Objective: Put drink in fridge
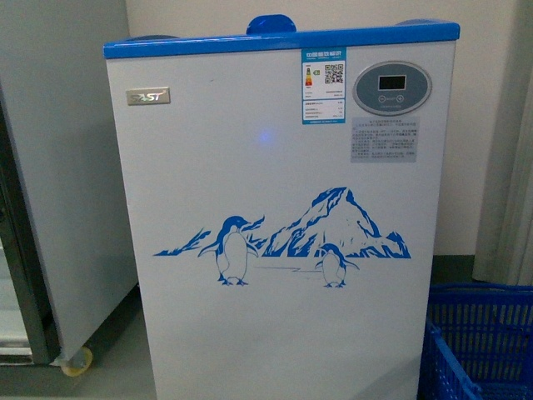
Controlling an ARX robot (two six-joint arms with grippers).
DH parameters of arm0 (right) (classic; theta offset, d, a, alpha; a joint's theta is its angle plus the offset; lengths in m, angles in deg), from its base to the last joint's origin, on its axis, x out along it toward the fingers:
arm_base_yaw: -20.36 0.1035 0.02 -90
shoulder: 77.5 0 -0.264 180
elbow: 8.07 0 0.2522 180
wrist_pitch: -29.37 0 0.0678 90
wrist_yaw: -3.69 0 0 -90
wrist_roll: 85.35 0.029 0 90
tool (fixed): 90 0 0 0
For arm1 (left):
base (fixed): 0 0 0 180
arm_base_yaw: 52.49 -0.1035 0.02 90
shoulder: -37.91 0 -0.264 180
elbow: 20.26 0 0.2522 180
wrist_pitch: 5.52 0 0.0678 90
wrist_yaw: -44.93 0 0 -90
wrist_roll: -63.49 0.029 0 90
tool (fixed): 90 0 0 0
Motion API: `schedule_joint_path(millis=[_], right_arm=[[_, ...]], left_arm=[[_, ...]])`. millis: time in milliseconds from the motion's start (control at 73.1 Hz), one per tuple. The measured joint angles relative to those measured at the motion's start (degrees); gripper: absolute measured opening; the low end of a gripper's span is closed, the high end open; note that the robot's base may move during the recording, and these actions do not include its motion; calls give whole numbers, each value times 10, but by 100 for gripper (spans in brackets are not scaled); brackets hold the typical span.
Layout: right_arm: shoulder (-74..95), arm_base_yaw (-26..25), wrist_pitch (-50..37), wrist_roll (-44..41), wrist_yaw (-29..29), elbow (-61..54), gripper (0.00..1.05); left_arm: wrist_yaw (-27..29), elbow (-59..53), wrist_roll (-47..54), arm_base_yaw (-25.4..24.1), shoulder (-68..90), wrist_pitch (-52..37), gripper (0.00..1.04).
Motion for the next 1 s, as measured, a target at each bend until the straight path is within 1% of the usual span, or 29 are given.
schedule_joint_path(millis=[890,903,917,931,958,972,986,999], right_arm=[[1,0,0,0,-1,0,98],[7,8,5,6,-28,1,98],[17,23,20,17,-87,5,98],[24,34,31,21,-114,9,98],[60,68,58,48,-226,19,98],[69,72,61,50,-247,20,98],[86,74,65,56,-281,21,98],[95,73,66,61,-296,22,98]], left_arm=[[0,0,0,0,0,0,97],[0,0,0,0,0,0,97],[0,0,0,0,0,0,97],[0,0,0,0,0,0,97],[0,0,0,0,0,0,97],[0,0,0,0,0,0,97],[0,0,0,0,0,0,97],[0,0,0,0,0,0,97]])
